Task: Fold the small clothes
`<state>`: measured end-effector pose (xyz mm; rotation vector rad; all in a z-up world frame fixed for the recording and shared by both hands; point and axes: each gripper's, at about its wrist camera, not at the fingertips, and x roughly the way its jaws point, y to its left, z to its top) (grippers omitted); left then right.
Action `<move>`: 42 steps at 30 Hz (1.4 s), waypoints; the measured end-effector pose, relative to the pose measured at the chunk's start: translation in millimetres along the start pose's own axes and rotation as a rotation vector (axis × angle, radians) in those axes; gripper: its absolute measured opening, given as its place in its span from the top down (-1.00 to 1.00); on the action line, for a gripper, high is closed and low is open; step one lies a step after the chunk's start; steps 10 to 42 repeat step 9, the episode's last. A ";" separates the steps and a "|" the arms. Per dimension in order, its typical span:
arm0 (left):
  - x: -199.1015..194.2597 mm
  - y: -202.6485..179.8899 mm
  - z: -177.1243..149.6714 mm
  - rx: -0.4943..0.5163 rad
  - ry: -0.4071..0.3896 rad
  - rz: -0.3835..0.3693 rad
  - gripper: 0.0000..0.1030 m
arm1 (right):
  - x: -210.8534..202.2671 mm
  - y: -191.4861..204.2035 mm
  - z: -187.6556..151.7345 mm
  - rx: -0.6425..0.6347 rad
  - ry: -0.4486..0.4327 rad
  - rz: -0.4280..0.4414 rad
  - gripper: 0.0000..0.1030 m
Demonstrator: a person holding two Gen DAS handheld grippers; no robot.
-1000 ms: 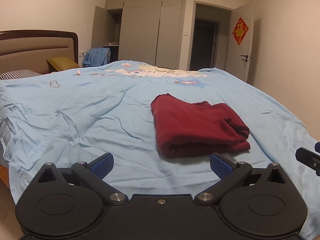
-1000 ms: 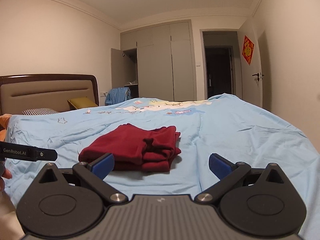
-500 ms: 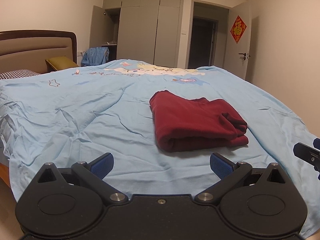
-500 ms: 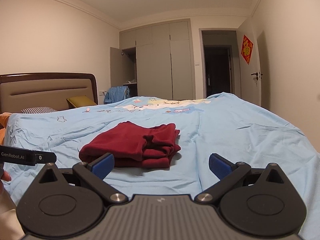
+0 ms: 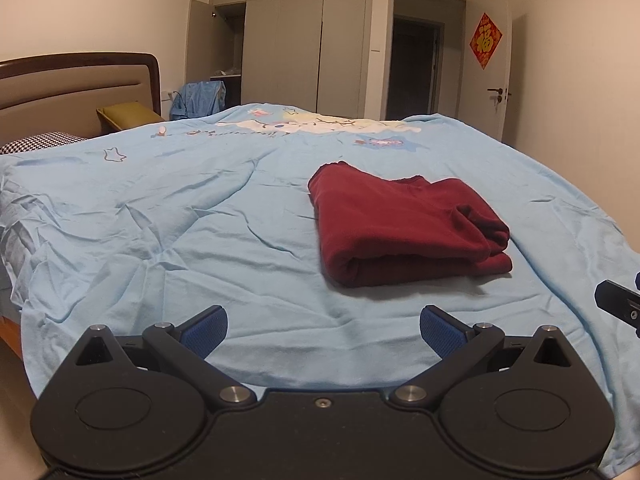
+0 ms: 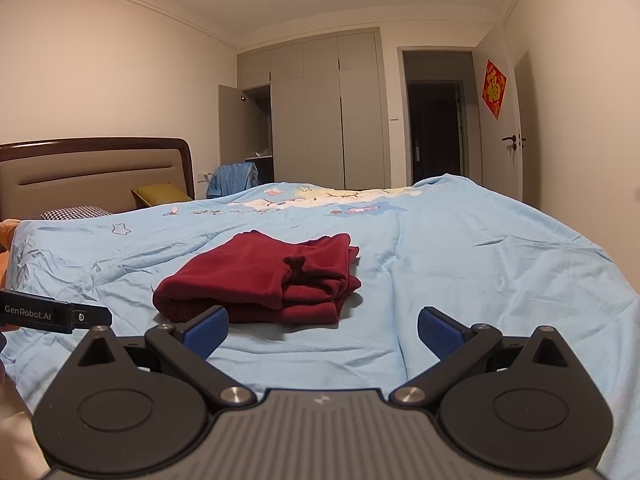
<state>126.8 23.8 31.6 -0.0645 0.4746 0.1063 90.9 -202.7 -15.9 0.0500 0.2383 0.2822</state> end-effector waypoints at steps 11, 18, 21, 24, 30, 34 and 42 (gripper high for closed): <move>10.5 -1.6 -1.2 0.016 0.022 -0.016 -0.99 | 14.7 -3.0 -7.4 0.005 0.044 0.001 -1.00; 10.5 -1.6 -1.2 0.016 0.022 -0.016 -0.99 | 14.7 -3.0 -7.4 0.005 0.044 0.001 -1.00; 10.5 -1.6 -1.2 0.016 0.022 -0.016 -0.99 | 14.7 -3.0 -7.4 0.005 0.044 0.001 -1.00; 10.5 -1.6 -1.2 0.016 0.022 -0.016 -0.99 | 14.7 -3.0 -7.4 0.005 0.044 0.001 -1.00; 10.5 -1.6 -1.2 0.016 0.022 -0.016 -0.99 | 14.7 -3.0 -7.4 0.005 0.044 0.001 -1.00; 10.5 -1.6 -1.2 0.016 0.022 -0.016 -0.99 | 14.7 -3.0 -7.4 0.005 0.044 0.001 -1.00; 10.5 -1.6 -1.2 0.016 0.022 -0.016 -0.99 | 14.7 -3.0 -7.4 0.005 0.044 0.001 -1.00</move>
